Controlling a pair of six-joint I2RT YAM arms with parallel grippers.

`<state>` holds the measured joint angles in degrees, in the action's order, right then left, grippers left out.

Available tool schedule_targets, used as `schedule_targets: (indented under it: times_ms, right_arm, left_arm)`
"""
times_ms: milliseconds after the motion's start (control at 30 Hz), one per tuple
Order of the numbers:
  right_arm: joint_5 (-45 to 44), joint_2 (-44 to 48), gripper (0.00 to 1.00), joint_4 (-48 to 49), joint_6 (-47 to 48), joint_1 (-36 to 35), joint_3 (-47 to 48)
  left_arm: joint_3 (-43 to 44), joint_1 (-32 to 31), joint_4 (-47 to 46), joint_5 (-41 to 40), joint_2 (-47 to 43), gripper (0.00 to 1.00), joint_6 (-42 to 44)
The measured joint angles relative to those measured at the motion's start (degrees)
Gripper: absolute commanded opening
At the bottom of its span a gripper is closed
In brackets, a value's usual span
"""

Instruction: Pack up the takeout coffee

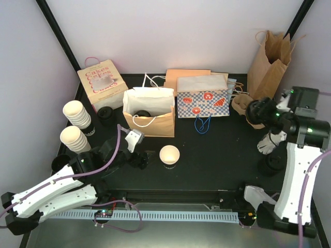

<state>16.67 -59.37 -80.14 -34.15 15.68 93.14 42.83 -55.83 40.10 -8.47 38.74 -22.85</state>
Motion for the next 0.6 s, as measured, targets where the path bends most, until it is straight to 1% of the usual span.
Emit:
schedule_targets:
  times_ms: [167,400,467,600]
  right_arm:
    - [-1.8,-2.8,0.73,5.2,-3.4,-15.4,-2.1]
    - [-6.3,-4.2,0.73,12.2,-4.7,-35.4,-13.0]
    - [-7.3,-4.9,0.73,14.3,-4.4,-39.8,-16.6]
    - [-8.7,-5.0,0.73,18.6,-2.9,-45.8,-24.0]
  left_arm:
    - [0.0,0.0,-0.8,-1.4,0.4,0.99,-1.3]
    - [0.0,1.0,-1.4,-3.5,1.9,0.99,-4.7]
    - [-0.3,2.3,-2.1,-3.3,2.9,0.99,-5.6]
    - [-0.4,5.3,-3.7,-2.0,5.8,0.99,-7.5]
